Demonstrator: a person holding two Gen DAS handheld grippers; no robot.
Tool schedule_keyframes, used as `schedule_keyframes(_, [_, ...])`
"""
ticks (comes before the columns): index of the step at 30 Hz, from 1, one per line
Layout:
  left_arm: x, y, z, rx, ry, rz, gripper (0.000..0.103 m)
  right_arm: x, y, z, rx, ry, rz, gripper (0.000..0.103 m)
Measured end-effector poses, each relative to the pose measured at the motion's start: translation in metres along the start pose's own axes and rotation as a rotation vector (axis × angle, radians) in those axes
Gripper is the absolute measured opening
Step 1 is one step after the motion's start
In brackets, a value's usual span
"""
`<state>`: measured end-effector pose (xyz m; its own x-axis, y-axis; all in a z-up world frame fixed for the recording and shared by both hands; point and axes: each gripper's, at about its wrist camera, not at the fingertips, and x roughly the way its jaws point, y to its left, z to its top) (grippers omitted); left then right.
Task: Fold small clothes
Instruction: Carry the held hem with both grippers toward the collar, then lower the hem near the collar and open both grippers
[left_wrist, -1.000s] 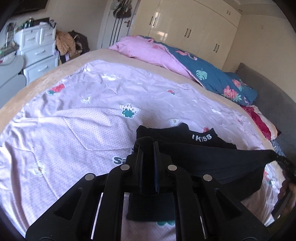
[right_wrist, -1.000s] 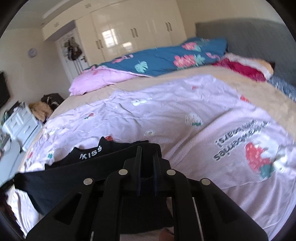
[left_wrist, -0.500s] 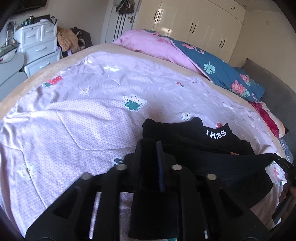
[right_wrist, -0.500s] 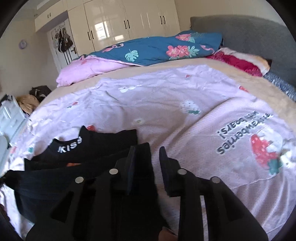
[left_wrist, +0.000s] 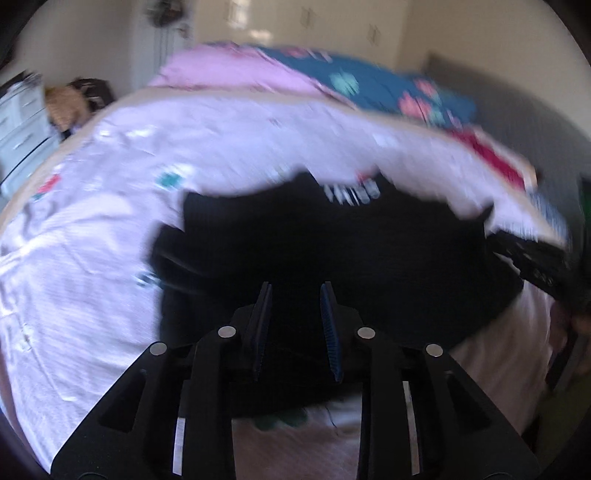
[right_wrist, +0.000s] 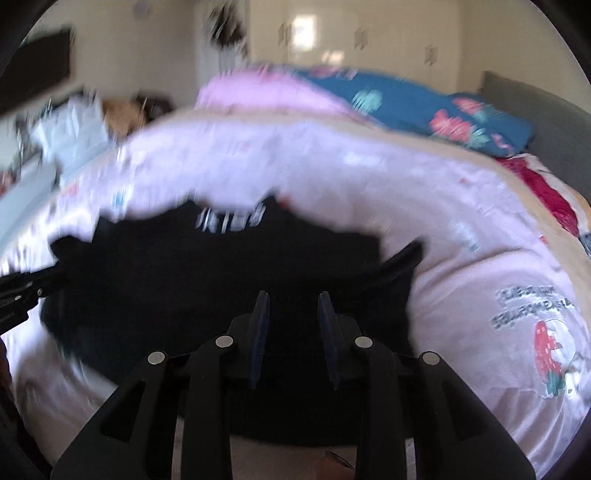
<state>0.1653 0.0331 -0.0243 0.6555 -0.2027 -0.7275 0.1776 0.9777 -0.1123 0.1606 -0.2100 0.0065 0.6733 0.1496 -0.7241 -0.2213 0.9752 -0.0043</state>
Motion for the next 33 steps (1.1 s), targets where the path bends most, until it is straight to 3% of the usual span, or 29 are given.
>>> schedule_keyframes(5, [0.019, 0.003, -0.006, 0.007, 0.042, 0.041, 0.018, 0.031, 0.009, -0.01, -0.039, 0.097, -0.03, 0.025])
schedule_keyframes(8, [0.024, 0.004, -0.004, 0.043, 0.032, 0.109, 0.018, 0.041, 0.006, -0.009, -0.04, 0.1, -0.069, 0.023])
schedule_keyframes(17, [0.057, 0.026, 0.017, 0.008, 0.05, 0.149, 0.018, 0.072, -0.009, 0.01, 0.016, 0.081, -0.07, 0.023])
schedule_keyframes(21, [0.064, 0.029, 0.035, 0.01, 0.009, 0.174, 0.018, 0.076, -0.014, 0.024, 0.041, 0.056, -0.074, 0.023])
schedule_keyframes(28, [0.051, 0.058, 0.05, -0.083, -0.089, 0.199, 0.021, 0.081, -0.044, 0.041, 0.14, 0.017, -0.12, 0.023])
schedule_keyframes(33, [0.04, 0.091, 0.051, -0.179, -0.088, 0.209, 0.029, 0.07, -0.072, 0.042, 0.208, -0.005, -0.151, 0.028])
